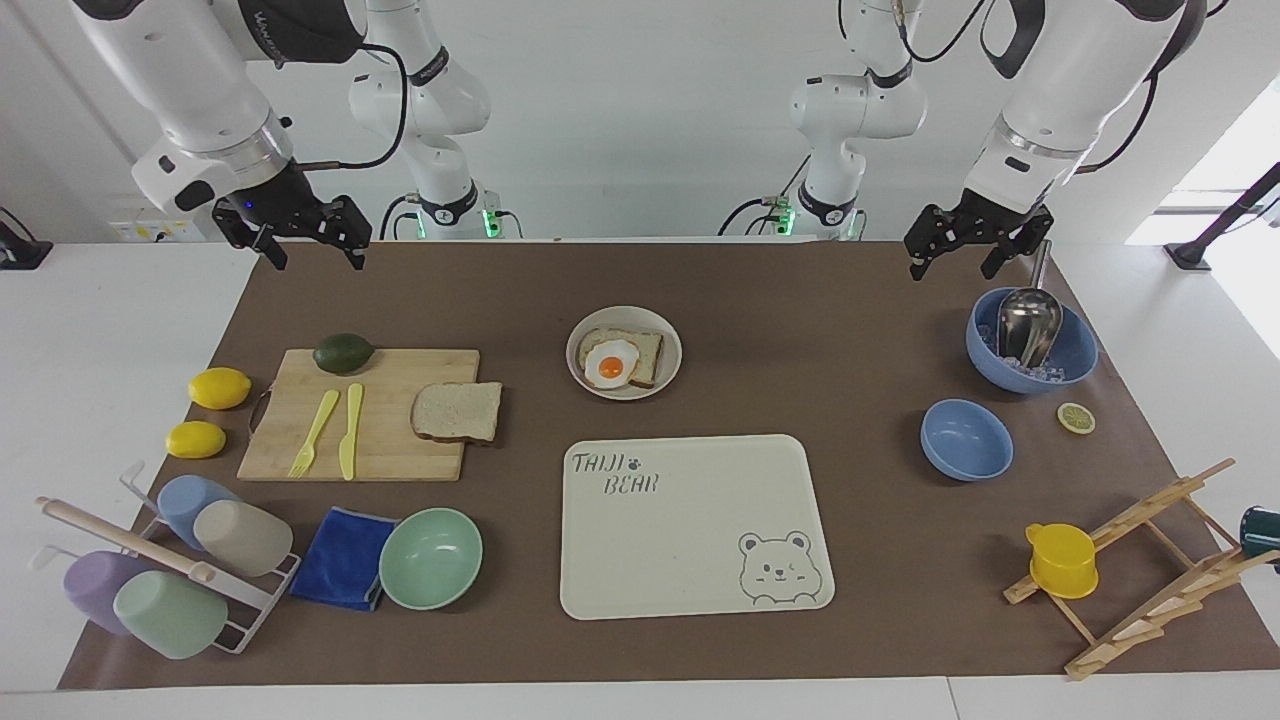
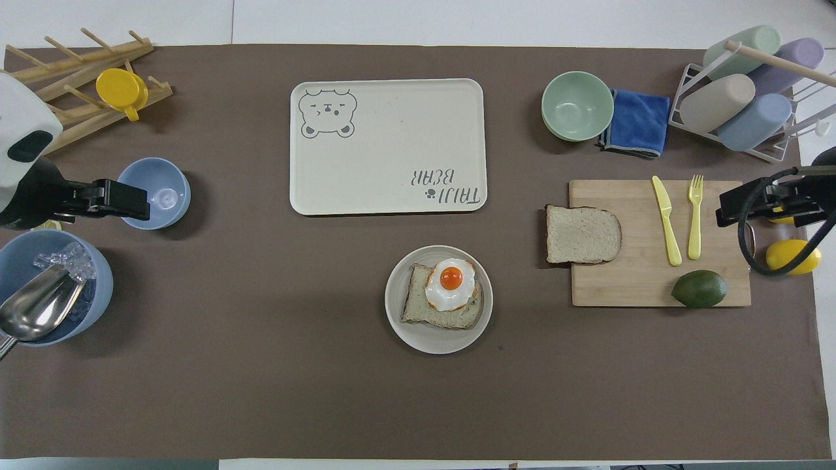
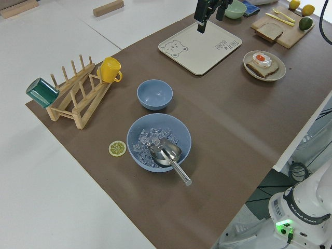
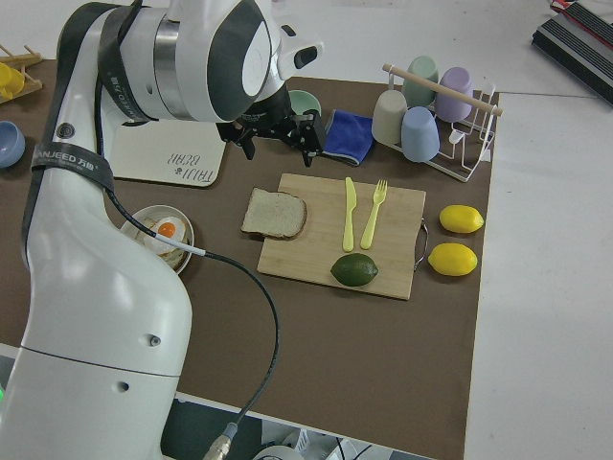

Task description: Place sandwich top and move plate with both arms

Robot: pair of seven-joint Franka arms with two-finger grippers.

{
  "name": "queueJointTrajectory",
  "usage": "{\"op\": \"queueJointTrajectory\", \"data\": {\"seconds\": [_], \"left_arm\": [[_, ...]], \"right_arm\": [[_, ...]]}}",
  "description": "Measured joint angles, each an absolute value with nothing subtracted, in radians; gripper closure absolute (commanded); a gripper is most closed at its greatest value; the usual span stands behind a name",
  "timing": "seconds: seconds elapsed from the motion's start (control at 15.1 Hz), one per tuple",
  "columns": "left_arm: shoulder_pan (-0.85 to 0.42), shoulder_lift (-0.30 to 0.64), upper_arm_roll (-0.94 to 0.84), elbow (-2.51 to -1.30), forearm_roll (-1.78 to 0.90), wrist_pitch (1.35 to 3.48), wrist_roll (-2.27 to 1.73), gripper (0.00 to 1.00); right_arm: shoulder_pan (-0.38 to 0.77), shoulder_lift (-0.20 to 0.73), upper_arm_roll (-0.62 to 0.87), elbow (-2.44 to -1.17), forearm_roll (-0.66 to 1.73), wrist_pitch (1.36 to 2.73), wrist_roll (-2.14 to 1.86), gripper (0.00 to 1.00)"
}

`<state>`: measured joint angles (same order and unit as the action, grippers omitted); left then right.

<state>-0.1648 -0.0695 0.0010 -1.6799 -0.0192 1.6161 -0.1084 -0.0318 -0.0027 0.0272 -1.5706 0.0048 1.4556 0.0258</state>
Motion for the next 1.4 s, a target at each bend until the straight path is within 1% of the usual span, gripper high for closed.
{"op": "queueJointTrajectory", "data": {"seconds": [1.13, 1.4], "left_arm": [[-0.165, -0.069, 0.001, -1.68, -0.019, 1.616, -0.108, 0.0], [-0.165, -0.069, 0.001, -1.68, -0.019, 1.616, -0.108, 0.0]], "right_arm": [[-0.027, -0.003, 0.031, -1.57, 0.005, 1.456, 0.026, 0.0], [-0.017, -0.003, 0.034, -1.572, 0.018, 1.48, 0.025, 0.0]]}}
